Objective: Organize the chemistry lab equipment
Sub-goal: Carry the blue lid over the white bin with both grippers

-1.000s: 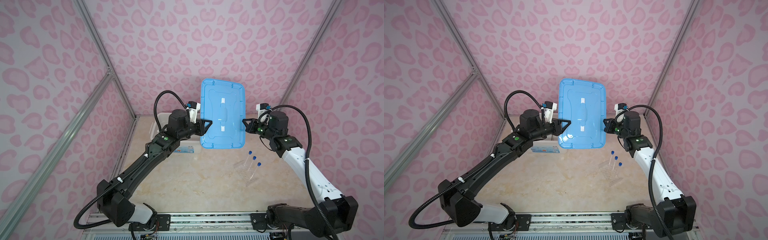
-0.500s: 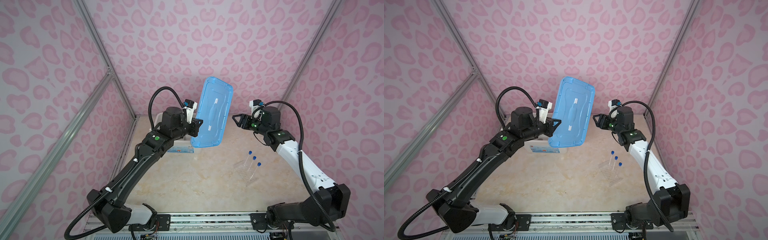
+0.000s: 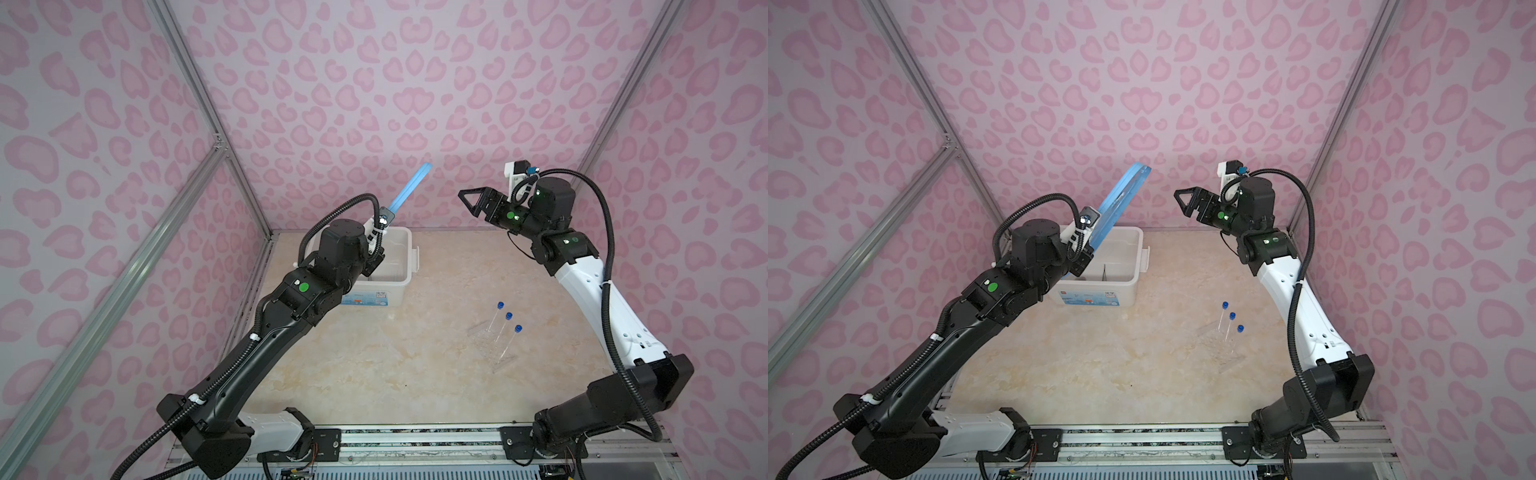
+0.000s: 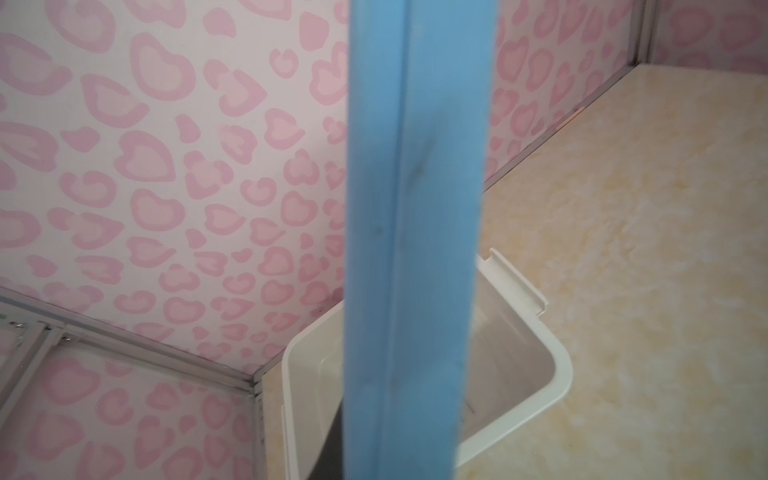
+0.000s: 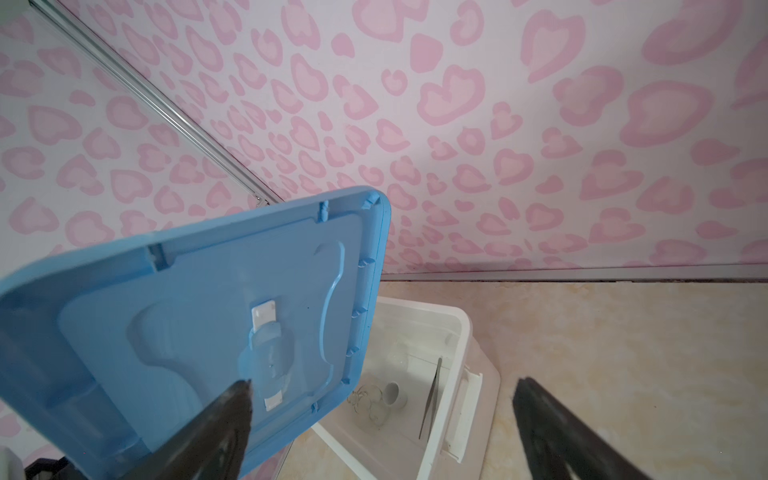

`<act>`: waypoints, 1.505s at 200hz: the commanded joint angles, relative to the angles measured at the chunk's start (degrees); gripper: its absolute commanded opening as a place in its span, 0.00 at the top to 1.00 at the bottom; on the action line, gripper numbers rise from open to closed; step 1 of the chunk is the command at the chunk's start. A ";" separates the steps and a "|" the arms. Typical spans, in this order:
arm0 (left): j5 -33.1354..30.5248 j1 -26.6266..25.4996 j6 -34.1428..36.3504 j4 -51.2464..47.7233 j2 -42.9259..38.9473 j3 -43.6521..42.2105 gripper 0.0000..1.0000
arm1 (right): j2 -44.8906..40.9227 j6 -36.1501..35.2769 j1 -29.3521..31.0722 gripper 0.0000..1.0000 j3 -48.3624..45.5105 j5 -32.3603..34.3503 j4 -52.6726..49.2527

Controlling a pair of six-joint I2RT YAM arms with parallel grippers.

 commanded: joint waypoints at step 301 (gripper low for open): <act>-20.69 -11.87 -4.03 1.95 10.05 -16.37 0.37 | 18.68 15.95 2.74 0.53 -13.07 -22.24 17.38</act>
